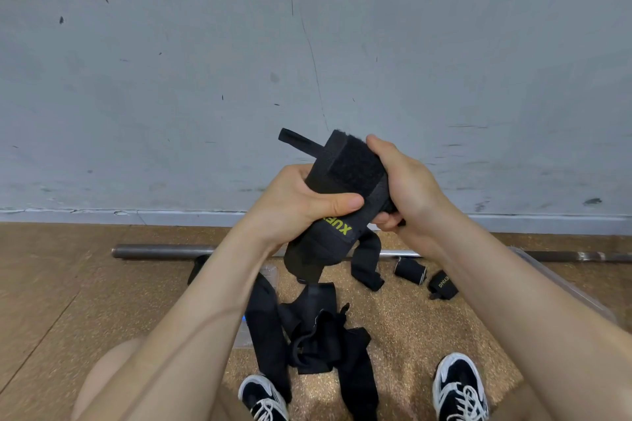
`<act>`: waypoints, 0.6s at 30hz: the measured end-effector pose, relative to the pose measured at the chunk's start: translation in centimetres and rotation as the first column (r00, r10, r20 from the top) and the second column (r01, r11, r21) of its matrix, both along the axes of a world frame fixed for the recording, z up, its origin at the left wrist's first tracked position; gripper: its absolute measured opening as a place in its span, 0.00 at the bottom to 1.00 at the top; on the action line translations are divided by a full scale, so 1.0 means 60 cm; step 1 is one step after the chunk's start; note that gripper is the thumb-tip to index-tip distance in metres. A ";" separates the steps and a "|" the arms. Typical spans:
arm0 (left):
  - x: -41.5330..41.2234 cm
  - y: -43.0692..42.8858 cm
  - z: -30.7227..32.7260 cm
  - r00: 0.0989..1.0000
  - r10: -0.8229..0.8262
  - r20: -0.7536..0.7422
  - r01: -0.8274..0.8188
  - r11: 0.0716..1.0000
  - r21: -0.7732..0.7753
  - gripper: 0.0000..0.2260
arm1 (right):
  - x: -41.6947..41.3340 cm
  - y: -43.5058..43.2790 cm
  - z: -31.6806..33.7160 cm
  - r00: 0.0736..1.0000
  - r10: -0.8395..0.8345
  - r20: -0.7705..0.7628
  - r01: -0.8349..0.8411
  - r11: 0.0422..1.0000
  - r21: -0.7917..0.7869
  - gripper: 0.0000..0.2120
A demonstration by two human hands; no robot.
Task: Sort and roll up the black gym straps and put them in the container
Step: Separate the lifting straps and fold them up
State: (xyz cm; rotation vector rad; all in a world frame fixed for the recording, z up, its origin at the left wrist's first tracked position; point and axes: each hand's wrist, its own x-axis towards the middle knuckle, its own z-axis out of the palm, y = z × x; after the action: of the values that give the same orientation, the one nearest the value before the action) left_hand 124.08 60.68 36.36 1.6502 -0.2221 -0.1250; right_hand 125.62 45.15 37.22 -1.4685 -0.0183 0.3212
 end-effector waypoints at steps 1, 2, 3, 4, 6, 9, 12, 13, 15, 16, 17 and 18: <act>-0.002 -0.004 0.001 0.999 0.034 0.005 -0.034 0.999 0.019 0.12 | 0.005 -0.003 -0.002 1.000 0.013 0.024 -0.010 0.995 -0.103 0.19; -0.003 -0.005 0.003 0.997 0.076 0.007 -0.076 0.996 0.040 0.11 | 0.011 -0.009 -0.006 0.996 0.008 0.089 0.015 0.967 -0.253 0.19; -0.004 -0.005 0.003 0.993 0.120 0.013 -0.120 0.990 0.074 0.11 | 0.017 -0.017 -0.011 0.979 -0.004 0.205 0.087 0.913 -0.398 0.20; -0.003 -0.004 0.003 0.985 0.169 0.029 -0.171 0.977 0.127 0.10 | 0.023 -0.025 -0.016 0.937 -0.014 0.349 0.199 0.843 -0.500 0.20; 0.001 -0.004 0.001 0.949 0.284 0.139 -0.314 0.898 0.309 0.09 | 0.020 -0.030 -0.011 0.857 0.002 0.515 0.327 0.770 -0.547 0.18; 0.004 -0.011 -0.008 0.839 0.299 0.456 -0.542 0.545 0.640 0.10 | 0.009 -0.021 0.008 0.974 0.072 0.214 0.016 0.924 -0.382 0.23; 0.001 -0.018 -0.024 0.697 0.007 0.717 -0.698 0.232 0.677 0.14 | 0.014 -0.035 0.014 0.966 0.178 -0.188 -0.191 0.980 -0.054 0.32; -0.002 -0.020 -0.030 0.657 -0.086 0.749 -0.726 0.195 0.659 0.19 | 0.016 -0.041 0.012 0.955 0.199 -0.219 -0.207 0.978 -0.012 0.31; -0.006 -0.025 -0.036 0.614 -0.202 0.763 -0.745 0.170 0.644 0.23 | 0.014 -0.044 0.005 0.957 0.212 -0.198 -0.220 0.975 -0.015 0.24; -0.007 -0.027 -0.041 0.605 -0.223 0.764 -0.747 0.173 0.642 0.23 | 0.013 -0.041 0.001 0.963 0.197 -0.185 -0.202 0.979 -0.007 0.21; -0.006 -0.027 -0.043 0.603 -0.229 0.765 -0.746 0.180 0.642 0.24 | 0.012 -0.037 -0.003 0.967 0.175 -0.186 -0.174 0.984 0.024 0.20; -0.005 -0.027 -0.043 0.611 -0.222 0.760 -0.740 0.182 0.648 0.25 | 0.011 -0.034 -0.006 0.968 0.156 -0.194 -0.146 0.987 0.069 0.19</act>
State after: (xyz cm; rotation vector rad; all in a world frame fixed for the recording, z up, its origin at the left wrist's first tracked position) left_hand 123.76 59.08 33.79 2.9911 -0.4884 1.0405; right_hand 126.30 43.13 36.83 -1.3784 0.0220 0.5868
